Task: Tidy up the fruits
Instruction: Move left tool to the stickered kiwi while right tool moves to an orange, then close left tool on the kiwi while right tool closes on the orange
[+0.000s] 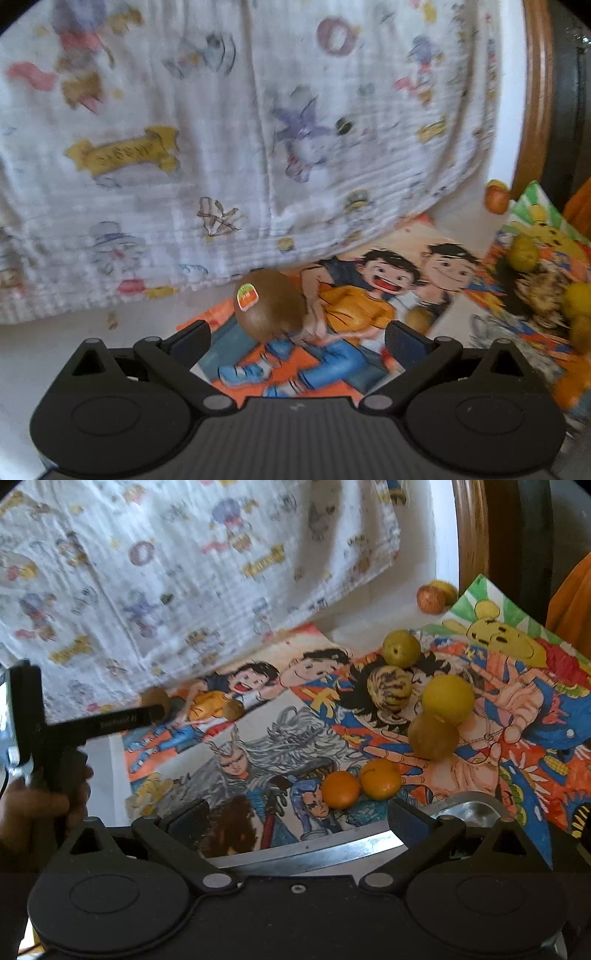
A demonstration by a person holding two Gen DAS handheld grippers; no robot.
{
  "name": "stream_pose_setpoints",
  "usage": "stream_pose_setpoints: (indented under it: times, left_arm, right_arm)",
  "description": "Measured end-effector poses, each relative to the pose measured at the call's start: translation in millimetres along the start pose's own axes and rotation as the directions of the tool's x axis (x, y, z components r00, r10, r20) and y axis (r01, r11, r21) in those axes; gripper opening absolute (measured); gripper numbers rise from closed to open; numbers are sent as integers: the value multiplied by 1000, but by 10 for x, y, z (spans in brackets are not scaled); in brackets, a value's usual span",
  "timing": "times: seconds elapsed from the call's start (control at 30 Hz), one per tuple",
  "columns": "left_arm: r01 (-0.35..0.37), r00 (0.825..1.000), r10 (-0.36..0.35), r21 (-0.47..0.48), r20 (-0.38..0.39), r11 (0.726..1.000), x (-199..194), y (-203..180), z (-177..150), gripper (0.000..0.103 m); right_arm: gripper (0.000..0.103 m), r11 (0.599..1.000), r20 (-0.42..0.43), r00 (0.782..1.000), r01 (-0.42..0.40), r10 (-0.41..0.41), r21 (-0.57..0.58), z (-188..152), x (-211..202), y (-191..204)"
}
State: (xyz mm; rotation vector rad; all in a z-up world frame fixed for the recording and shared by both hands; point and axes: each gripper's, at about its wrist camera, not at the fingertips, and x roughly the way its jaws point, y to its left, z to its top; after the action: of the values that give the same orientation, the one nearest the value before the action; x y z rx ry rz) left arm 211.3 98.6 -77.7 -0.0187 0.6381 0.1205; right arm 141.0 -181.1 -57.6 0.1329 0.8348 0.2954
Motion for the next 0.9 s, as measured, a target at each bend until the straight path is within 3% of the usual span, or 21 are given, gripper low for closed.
stream_pose_setpoints:
  times: [0.23, 0.5, 0.9]
  left_arm:
    - [-38, 999, 37, -13, -27, 999, 477, 44, 71, 103]
    - [-64, 997, 63, -15, -37, 998, 727, 64, 84, 102]
    - [-62, 996, 61, -12, -63, 998, 887, 81, 78, 78]
  right_arm:
    - [102, 1000, -39, 999, -9, 9, 4, 78, 262, -53]
    - [102, 999, -87, 995, -41, 40, -18, 104, 508, 23]
    - [102, 999, -102, 994, -50, 48, -18, 141, 639, 46]
